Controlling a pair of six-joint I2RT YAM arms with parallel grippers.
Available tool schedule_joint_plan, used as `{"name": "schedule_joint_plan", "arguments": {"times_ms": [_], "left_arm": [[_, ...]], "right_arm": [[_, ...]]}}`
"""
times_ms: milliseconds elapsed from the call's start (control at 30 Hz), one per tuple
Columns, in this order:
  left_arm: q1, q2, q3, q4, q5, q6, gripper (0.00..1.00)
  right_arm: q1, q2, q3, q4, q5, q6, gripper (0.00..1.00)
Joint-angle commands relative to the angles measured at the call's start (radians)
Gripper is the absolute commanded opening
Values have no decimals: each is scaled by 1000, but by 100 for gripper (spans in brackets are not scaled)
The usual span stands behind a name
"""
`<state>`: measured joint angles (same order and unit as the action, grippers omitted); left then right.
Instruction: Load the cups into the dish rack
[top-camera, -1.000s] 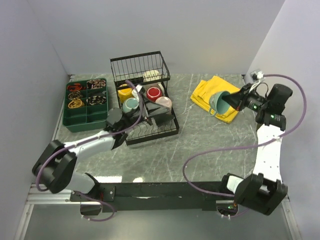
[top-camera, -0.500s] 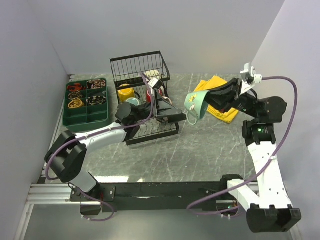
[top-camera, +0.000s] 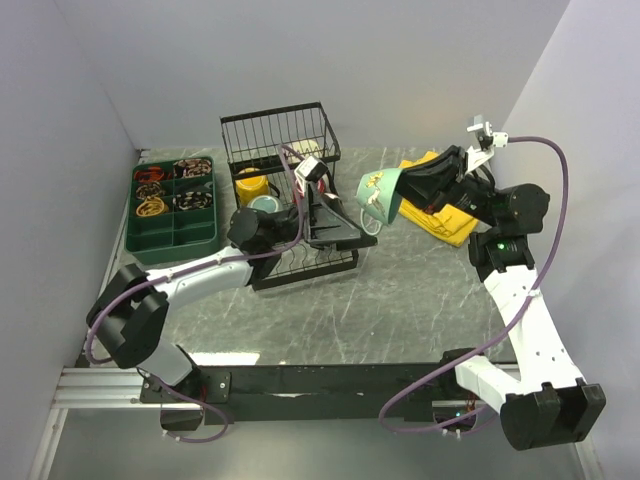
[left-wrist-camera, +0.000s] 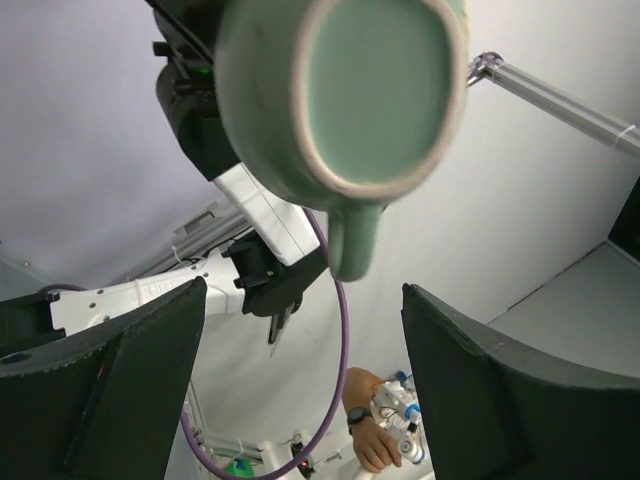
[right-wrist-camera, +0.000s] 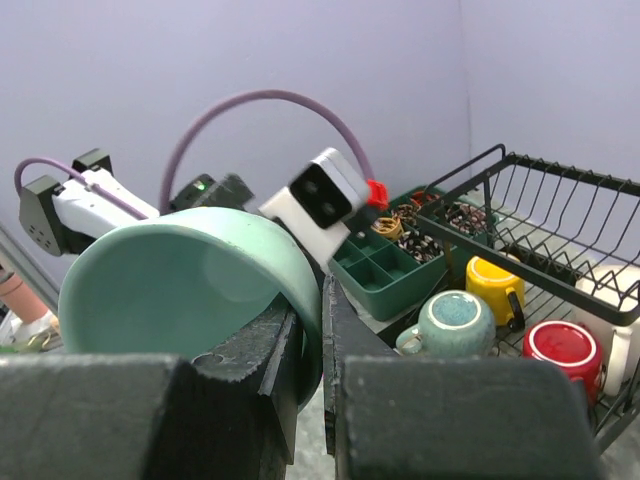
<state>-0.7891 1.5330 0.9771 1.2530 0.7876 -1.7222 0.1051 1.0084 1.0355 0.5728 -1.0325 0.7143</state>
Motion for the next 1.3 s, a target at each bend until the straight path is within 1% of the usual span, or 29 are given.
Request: {"name": "schedule_joint_plan", "arguments": {"times_ms": [0, 133, 267, 433, 500, 567, 600, 633, 867, 967, 1033, 1100, 1167, 1267], "left_arm": [[-6, -66, -12, 79, 27, 21, 84], [-13, -79, 1, 71, 27, 24, 84], [-24, -74, 26, 11, 30, 47, 84], [-41, -43, 41, 46, 36, 15, 73], [-44, -36, 51, 33, 36, 15, 68], [-45, -34, 57, 25, 41, 22, 65], [-45, -33, 60, 22, 41, 24, 61], [-45, -34, 63, 11, 45, 26, 59], [-45, -39, 83, -44, 59, 65, 55], [-45, -28, 90, -23, 65, 52, 48], [-44, -19, 94, -15, 68, 47, 42], [-44, -11, 98, -12, 76, 44, 39], [-44, -7, 101, -15, 81, 44, 39], [-44, -1, 107, -14, 90, 42, 34]], "right_arm": [[7, -17, 18, 42, 32, -6, 0], [22, -33, -35, 36, 26, -24, 0], [61, -40, -81, 50, 26, -29, 0], [73, -31, -74, 32, 6, -81, 0], [77, -30, -75, 24, 5, -90, 0], [82, -33, -81, 9, 5, -104, 0], [81, -34, -84, 9, -1, -104, 0], [82, -34, -89, 9, -4, -107, 0], [88, -51, -112, 45, -31, -82, 0], [90, -51, -112, 44, -29, -81, 0], [88, -50, -114, 44, -31, -79, 0], [91, -48, -115, 44, -31, -79, 0], [93, -50, -117, 42, -35, -81, 0], [99, -51, -120, 22, -47, -101, 0]]}}
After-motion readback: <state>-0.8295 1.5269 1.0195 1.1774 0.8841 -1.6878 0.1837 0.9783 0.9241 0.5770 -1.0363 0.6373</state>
